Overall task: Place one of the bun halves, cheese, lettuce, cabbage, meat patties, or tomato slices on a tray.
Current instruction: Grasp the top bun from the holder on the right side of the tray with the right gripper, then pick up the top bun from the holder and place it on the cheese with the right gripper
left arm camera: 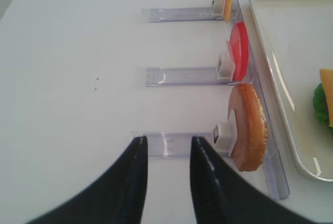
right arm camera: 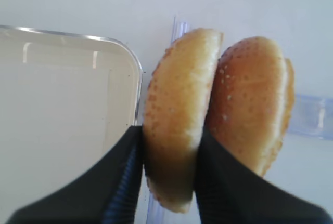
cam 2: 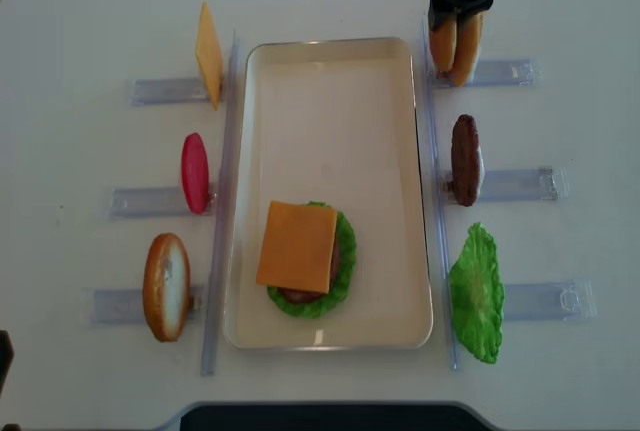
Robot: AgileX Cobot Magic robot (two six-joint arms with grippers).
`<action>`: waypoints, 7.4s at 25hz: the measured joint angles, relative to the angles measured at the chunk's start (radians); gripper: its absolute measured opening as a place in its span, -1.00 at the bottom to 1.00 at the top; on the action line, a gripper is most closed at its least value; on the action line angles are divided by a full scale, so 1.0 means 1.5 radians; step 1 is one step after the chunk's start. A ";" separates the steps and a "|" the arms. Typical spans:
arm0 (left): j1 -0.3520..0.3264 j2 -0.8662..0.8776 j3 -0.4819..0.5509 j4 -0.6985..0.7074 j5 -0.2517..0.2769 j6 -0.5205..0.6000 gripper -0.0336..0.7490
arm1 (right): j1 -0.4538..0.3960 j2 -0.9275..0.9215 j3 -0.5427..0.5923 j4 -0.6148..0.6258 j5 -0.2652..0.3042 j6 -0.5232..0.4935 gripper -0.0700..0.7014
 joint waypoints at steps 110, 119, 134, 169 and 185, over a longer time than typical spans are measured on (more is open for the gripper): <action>0.000 0.000 0.000 0.001 0.000 0.000 -0.35 | 0.001 -0.717 0.677 0.852 0.099 -0.454 -0.21; 0.000 0.000 0.000 0.001 0.000 0.000 -0.35 | 0.001 -0.659 0.708 0.829 0.061 -0.503 -0.21; 0.000 0.000 0.000 0.001 0.000 0.000 -0.35 | 0.001 -0.378 0.710 0.932 0.034 -0.717 -0.21; 0.000 0.000 0.000 0.001 0.000 0.000 -0.35 | 0.106 -0.194 0.688 1.132 0.013 -0.858 -0.22; 0.000 0.000 0.000 0.001 0.000 0.000 -0.35 | 0.111 -0.128 0.655 1.137 0.002 -0.865 -0.22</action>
